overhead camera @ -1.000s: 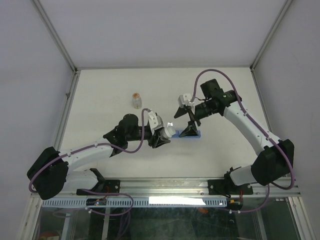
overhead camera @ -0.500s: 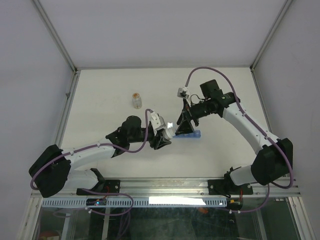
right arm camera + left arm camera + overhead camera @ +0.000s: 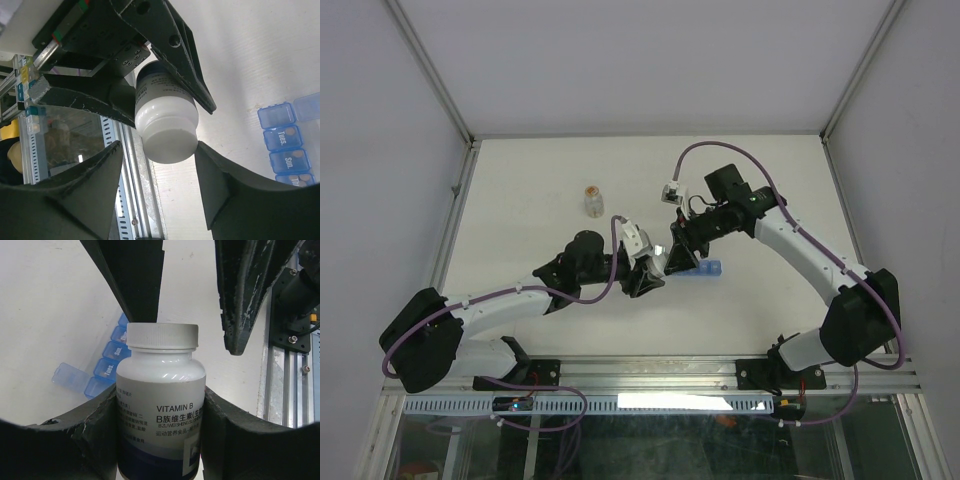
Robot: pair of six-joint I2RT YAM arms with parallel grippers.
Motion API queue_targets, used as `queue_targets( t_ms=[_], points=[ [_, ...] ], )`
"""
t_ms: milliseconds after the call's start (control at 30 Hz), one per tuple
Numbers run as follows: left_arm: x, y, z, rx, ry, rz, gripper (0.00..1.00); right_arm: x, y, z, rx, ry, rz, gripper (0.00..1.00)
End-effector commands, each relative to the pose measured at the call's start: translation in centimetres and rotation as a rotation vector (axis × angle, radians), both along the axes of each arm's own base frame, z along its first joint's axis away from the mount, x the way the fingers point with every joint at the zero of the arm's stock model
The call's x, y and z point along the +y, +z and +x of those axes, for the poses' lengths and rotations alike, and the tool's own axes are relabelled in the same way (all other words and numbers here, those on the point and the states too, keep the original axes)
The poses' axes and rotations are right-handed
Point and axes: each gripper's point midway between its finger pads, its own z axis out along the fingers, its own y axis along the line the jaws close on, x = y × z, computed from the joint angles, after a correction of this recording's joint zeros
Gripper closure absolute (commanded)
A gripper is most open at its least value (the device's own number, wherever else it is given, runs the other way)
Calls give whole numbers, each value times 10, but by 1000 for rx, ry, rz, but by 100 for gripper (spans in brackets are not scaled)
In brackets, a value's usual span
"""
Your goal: Sort the pills into containers
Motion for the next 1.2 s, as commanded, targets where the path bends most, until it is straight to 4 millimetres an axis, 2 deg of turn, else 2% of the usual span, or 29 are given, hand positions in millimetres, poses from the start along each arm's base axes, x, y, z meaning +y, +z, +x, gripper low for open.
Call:
queue_targets(
  t_ms=[0, 200, 400, 467, 600, 700, 833, 967, 1100, 1133, 1167],
  points=[
    [-10, 31, 6, -59, 5, -84, 100, 8, 15, 1, -28, 18, 40, 39],
    [-10, 33, 4, -62, -1, -91, 100, 11, 19, 0, -23, 29, 53, 40],
    [-10, 32, 1, -59, -16, -95, 100, 12, 20, -1, -13, 46, 62, 54],
    [-10, 32, 0, -60, -20, -95, 100, 13, 21, -1, -15, 51, 63, 63],
    [-11, 30, -3, -59, -39, -96, 100, 13, 21, -4, -16, 81, 67, 86],
    [-11, 28, -9, -55, -69, -92, 100, 11, 21, -9, -106, 175, 79, 100],
    [-14, 23, -19, -40, -139, -88, 100, 1, 21, -15, -388, 386, 117, 100],
    [-19, 16, -29, -1, -210, -81, 100, -12, 6, -8, -772, 604, 119, 100],
    [-22, 11, -28, 19, -218, -72, 100, -7, 4, 6, -795, 580, 93, 100],
    [-22, 10, -27, 18, -212, -70, 100, -6, 7, 5, -777, 561, 98, 93],
    [-22, 10, -24, 13, -200, -68, 100, -5, 9, 5, -751, 534, 102, 82]
  ],
)
